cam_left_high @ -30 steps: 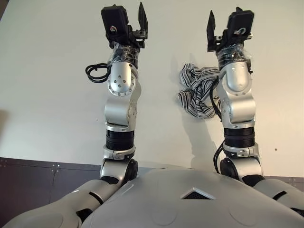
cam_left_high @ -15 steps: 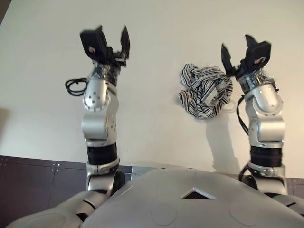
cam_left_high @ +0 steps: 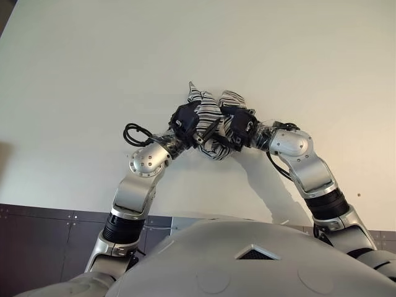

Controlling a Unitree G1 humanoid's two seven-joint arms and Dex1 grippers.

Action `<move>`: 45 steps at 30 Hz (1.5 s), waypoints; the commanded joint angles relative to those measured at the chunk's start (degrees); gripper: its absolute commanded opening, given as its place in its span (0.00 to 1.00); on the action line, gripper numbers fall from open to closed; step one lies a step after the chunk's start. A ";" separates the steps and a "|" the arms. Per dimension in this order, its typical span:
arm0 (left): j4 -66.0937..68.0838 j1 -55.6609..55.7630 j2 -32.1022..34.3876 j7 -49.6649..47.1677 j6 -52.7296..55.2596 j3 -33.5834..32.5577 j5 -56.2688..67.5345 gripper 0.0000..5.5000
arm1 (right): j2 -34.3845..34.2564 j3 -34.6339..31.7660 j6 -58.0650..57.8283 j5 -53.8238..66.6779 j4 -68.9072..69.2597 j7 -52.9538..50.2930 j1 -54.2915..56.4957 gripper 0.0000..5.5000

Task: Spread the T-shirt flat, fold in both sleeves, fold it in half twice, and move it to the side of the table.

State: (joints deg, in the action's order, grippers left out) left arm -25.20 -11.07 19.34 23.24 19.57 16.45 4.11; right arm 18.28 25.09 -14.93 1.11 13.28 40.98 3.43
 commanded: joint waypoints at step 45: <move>6.96 -10.14 6.39 -1.38 -10.45 -10.13 2.00 0.62 | 12.11 -4.46 1.07 -3.67 -7.89 -3.64 -2.68 0.62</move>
State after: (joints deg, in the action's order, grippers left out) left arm -15.05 -22.84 26.70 20.83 6.03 6.73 3.69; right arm 28.23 15.57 -13.73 -0.44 3.59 32.76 3.66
